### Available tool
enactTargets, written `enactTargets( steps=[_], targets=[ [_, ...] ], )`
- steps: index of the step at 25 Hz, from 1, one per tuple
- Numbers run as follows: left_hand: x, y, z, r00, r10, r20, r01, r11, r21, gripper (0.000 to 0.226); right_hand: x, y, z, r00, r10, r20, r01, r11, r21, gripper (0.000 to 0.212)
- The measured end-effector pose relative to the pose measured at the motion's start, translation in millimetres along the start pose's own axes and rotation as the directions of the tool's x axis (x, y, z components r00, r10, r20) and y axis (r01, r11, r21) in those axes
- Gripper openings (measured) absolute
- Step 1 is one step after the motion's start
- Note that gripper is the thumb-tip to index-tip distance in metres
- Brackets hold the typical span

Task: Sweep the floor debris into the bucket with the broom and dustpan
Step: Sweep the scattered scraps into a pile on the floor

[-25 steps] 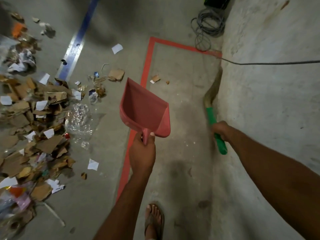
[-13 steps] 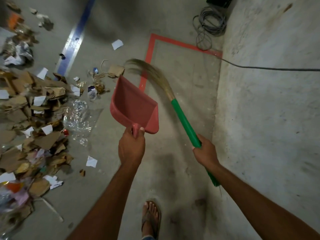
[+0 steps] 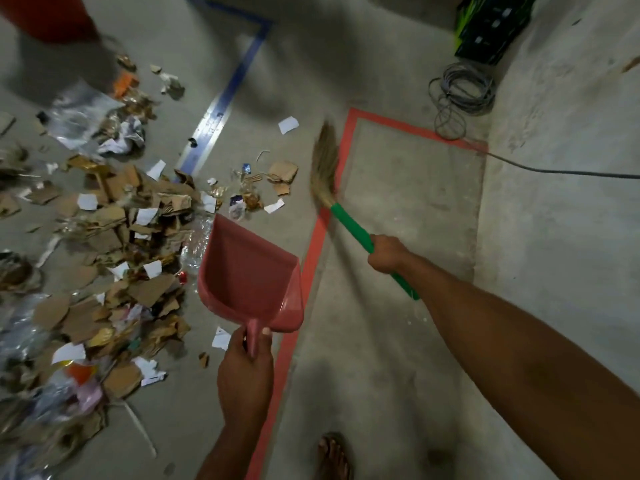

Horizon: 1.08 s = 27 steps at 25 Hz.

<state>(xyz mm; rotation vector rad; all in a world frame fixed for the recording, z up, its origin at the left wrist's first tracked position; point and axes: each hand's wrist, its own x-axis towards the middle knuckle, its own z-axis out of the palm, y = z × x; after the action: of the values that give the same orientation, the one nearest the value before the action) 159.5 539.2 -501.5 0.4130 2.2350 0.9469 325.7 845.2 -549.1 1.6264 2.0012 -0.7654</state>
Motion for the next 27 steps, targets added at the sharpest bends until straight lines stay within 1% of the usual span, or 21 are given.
enactTargets(
  steps=[2,5,7,9,11,13,15,16,18,19,20,22,24,25,27],
  targets=[
    [-5.9,-6.8,-21.9,0.999,-0.047,-0.026,0.046,0.999,-0.013,0.021,-24.1,-28.3,16.3,0.993,-0.108,0.047,0.107,0.994,0.023,0.047],
    [-18.2,-15.4,-57.4,0.992,-0.108,-0.062,0.106,0.994,-0.031,0.036,-106.2,-41.7,55.5,0.982,-0.189,0.006,0.184,0.959,0.215,0.062],
    [-27.6,-13.3,-83.4,0.990,-0.115,-0.079,0.110,0.992,-0.060,0.041,-178.0,-39.8,79.4,0.984,-0.170,-0.057,0.180,0.943,0.279,0.070],
    [-31.2,-6.5,-114.1,0.993,-0.093,-0.067,0.088,0.993,-0.083,0.031,-234.7,-37.7,84.7,0.989,-0.130,-0.071,0.144,0.952,0.271,0.071],
    [-30.6,-3.0,-140.6,0.996,-0.064,-0.064,0.060,0.996,-0.064,0.026,-265.7,-37.9,75.7,0.995,-0.081,-0.055,0.093,0.960,0.264,0.068],
    [-32.5,-1.4,-161.3,0.995,-0.045,-0.084,0.042,0.998,-0.035,0.030,-285.7,-43.7,65.1,0.994,-0.070,-0.083,0.091,0.953,0.288,0.066],
    [-32.8,0.4,-170.7,0.997,-0.028,-0.072,0.024,0.998,-0.060,0.033,-296.9,-52.0,62.6,0.994,-0.048,-0.099,0.078,0.946,0.316,0.063],
    [-30.4,4.2,-170.5,0.998,-0.032,-0.061,0.027,0.997,-0.078,0.031,-294.4,-56.6,59.4,0.996,-0.030,-0.083,0.058,0.934,0.352,0.060],
    [-17.6,11.5,-163.0,0.998,-0.054,-0.041,0.050,0.994,-0.094,0.029,-265.8,-67.9,47.0,0.998,-0.006,-0.055,0.030,0.891,0.454,0.047],
    [-7.7,12.8,-156.0,0.997,-0.066,-0.042,0.061,0.993,-0.100,0.028,-242.3,-72.6,40.1,0.998,0.007,-0.067,0.026,0.878,0.478,0.042],
    [3.3,14.2,-148.1,0.995,-0.077,-0.055,0.071,0.992,-0.109,0.028,-214.0,-77.8,33.0,0.996,0.018,-0.091,0.028,0.874,0.484,0.041],
    [27.0,16.4,-131.8,0.991,-0.113,-0.076,0.101,0.985,-0.140,0.027,-150.3,-87.2,17.4,0.990,0.044,-0.137,0.024,0.888,0.458,0.050],
    [54.9,25.3,-111.8,0.983,-0.159,-0.089,0.138,0.970,-0.200,0.023,-70.3,-98.7,-7.9,0.988,0.061,-0.142,0.001,0.915,0.403,0.058],
    [68.0,30.7,-102.4,0.981,-0.167,-0.098,0.142,0.966,-0.217,0.020,-26.8,-107.0,-23.7,0.987,0.074,-0.140,-0.018,0.931,0.365,0.057],
    [94.9,41.2,-83.2,0.975,-0.180,-0.127,0.147,0.962,-0.230,0.016,61.3,-128.3,-61.4,0.985,0.107,-0.139,-0.065,0.958,0.281,0.048]
  ],
)
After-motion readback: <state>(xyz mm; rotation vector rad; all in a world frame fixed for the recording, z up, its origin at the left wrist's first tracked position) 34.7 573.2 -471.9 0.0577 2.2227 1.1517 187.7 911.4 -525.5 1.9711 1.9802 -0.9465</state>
